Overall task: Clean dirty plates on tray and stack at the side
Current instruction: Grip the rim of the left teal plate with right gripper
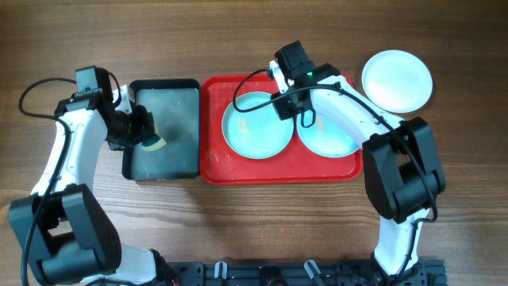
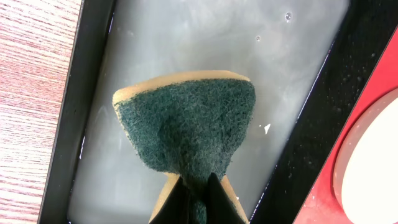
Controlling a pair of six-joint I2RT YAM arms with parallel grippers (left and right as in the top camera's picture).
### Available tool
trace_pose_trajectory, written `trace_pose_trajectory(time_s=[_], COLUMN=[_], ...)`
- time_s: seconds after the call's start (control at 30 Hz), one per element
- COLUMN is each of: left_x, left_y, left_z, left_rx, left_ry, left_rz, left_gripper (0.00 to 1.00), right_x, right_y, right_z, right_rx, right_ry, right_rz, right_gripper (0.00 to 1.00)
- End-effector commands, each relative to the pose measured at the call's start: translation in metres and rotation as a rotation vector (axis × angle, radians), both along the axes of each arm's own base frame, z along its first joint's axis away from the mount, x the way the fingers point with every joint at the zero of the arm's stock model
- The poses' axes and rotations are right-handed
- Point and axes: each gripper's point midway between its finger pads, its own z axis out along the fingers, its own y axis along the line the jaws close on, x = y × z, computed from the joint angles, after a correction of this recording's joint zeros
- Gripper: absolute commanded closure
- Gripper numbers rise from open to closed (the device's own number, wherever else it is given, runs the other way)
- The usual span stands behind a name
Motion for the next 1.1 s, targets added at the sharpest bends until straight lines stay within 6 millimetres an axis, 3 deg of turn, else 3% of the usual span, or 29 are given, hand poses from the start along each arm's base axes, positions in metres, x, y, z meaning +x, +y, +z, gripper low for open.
trace_pose_trajectory(time_s=[0.0, 0.17, 0.9, 1.07], left_x=[0.001, 0.001, 0.001, 0.001], left_y=[-0.003, -0.003, -0.003, -0.003], left_z=[0.008, 0.008, 0.008, 0.008], left_rx=[-0.007, -0.007, -0.007, -0.007], left_ry=[-0.027, -0.026, -0.026, -0.027], left_rz=[-0.005, -0.005, -0.005, -0.005], left_gripper=[0.96, 0.96, 0.96, 0.96], right_x=[-0.003, -0.018, -0.022, -0.022], right_y=[-0.009, -0.016, -0.017, -0.011], right_z=[-0.012, -0.016, -0.027, -0.028], right_rx=[-0.043, -0.064, -0.067, -0.030], right_ry=[0.022, 0.085, 0.119, 0.130], right_rz=[-0.007, -0.039, -0.085, -0.103], right_gripper=[0.78, 0.78, 0.79, 0.94])
